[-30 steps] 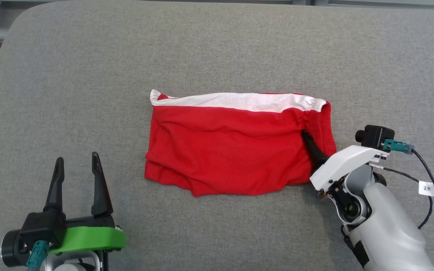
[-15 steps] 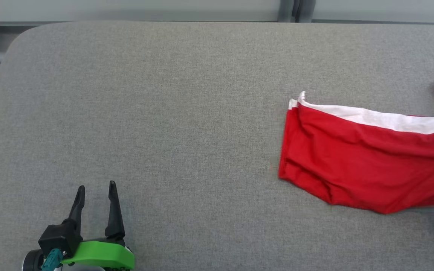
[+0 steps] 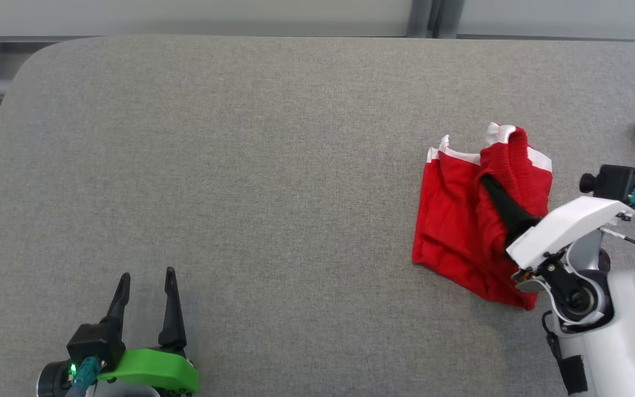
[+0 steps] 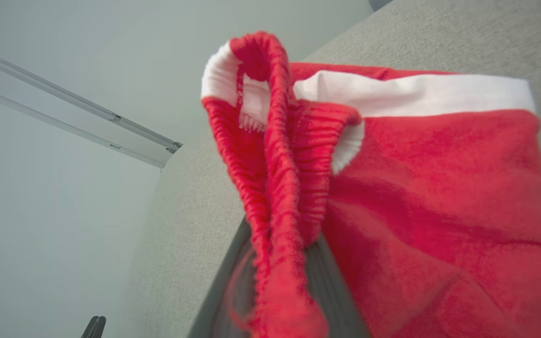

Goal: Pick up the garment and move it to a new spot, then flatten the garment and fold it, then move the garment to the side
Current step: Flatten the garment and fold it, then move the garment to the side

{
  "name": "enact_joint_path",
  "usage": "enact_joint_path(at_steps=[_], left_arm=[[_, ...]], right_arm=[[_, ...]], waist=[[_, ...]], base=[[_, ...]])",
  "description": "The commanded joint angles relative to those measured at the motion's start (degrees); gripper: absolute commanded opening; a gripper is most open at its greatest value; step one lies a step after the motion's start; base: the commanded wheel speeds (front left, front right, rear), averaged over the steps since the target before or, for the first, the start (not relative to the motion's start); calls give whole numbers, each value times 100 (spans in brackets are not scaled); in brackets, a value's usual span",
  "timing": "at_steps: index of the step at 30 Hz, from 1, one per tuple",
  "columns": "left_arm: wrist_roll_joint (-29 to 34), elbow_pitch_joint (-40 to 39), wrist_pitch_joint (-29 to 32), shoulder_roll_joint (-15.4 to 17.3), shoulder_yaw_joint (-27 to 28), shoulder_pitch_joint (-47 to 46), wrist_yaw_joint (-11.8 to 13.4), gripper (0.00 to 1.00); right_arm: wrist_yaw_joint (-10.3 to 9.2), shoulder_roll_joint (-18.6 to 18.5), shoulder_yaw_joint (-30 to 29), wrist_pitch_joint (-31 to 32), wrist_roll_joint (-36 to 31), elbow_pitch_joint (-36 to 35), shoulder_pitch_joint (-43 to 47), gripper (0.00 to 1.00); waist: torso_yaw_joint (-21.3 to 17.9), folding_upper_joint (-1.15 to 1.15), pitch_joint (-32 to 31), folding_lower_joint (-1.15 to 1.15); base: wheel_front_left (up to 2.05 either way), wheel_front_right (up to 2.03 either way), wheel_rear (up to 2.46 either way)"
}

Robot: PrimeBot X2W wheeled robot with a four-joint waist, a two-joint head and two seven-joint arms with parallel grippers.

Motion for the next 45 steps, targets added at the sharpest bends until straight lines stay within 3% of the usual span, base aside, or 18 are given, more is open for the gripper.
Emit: enact_joint_path(at_steps=[1,10,11,12,15,20,26,30,32,45], left_arm=[[47,-21,11,47,4,-163,-7,100],[92,-21,84,170,-39,-279,7,100],[104,-18,84,182,-45,-261,13,100],[105,-23,87,184,-58,-245,25,100],[129,-64,93,225,-41,-241,75,100],[94,-164,121,344,77,-143,169,100],[62,-432,126,382,139,-27,270,100],[89,-578,112,382,103,-29,285,100],[80,-635,98,390,113,-20,294,100],[6,-597,110,397,78,-112,291,100]], right_arm=[[2,0,78,-168,-126,205,-109,0],[3,8,1538,-1662,-111,1968,-1049,0],[3,9,1703,-1792,-130,2104,-1162,63],[3,9,1864,-1890,-55,2196,-1242,100],[3,11,2283,-2138,10,2302,-1402,100],[2,9,2523,-2260,-52,1671,-1251,100],[2,-330,1646,-1925,-574,461,-410,100],[3,-469,868,-1608,-1070,143,175,100],[3,-456,750,-1454,-1177,40,402,100],[2,-233,409,-1134,-826,962,147,100]], waist=[[-98,0,147,0],[-201,0,313,0],[-234,0,316,0],[-261,0,316,0],[-329,0,304,0],[-494,0,245,0],[-665,0,250,0],[-672,0,326,0],[-675,0,374,0],[-471,0,415,0]], base=[[0,0,0],[0,0,0],[0,0,0],[0,0,0],[0,0,0],[0,0,0],[0,0,0],[0,0,0],[0,0,0],[0,0,0]])
